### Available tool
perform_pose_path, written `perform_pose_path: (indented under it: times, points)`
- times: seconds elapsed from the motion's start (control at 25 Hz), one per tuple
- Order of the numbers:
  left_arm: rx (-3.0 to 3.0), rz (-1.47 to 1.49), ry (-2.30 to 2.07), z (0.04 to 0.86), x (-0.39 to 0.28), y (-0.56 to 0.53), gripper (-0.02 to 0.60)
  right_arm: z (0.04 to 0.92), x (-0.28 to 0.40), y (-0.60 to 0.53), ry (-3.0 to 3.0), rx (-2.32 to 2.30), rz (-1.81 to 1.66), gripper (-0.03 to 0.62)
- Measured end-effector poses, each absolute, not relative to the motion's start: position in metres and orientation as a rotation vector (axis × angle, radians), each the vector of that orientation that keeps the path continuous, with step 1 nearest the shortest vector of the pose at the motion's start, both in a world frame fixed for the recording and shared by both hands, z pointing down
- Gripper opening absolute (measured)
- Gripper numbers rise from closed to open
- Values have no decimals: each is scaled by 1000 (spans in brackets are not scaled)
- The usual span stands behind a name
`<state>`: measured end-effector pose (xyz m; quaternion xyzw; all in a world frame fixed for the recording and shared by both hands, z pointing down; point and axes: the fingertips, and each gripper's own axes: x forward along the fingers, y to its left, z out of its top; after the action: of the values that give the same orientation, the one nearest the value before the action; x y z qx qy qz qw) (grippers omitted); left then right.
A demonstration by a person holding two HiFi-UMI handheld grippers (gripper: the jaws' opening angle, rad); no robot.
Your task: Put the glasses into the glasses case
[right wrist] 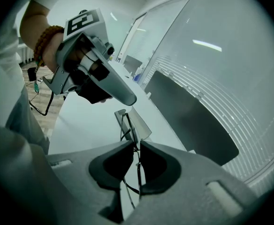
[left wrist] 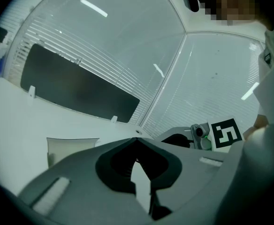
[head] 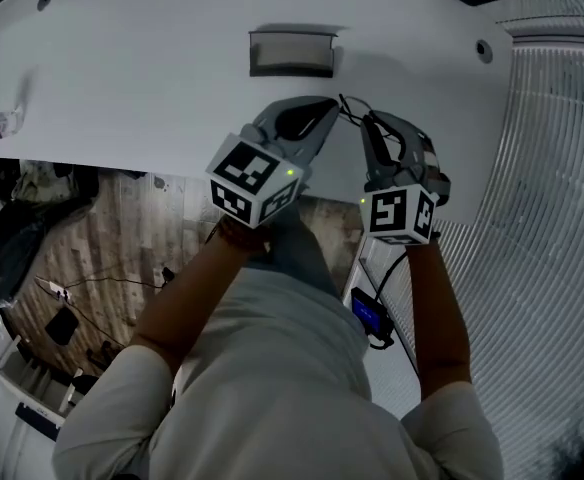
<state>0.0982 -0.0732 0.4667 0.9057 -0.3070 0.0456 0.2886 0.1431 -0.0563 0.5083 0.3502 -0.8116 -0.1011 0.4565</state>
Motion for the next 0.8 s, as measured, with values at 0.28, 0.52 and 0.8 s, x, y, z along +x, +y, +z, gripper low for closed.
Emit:
perform_pose_path:
  times: [0.28, 0.52, 0.8]
  points:
    - [2341, 91, -1043, 468, 24, -85, -2, 507, 75, -74, -2087, 707, -333, 44]
    - [2274, 96, -1150, 479, -24, -78, -2, 508, 29, -71, -2125, 622, -369, 44]
    - [2249, 110, -1165, 487, -31, -74, 0, 507, 20, -74, -2127, 594, -397, 44]
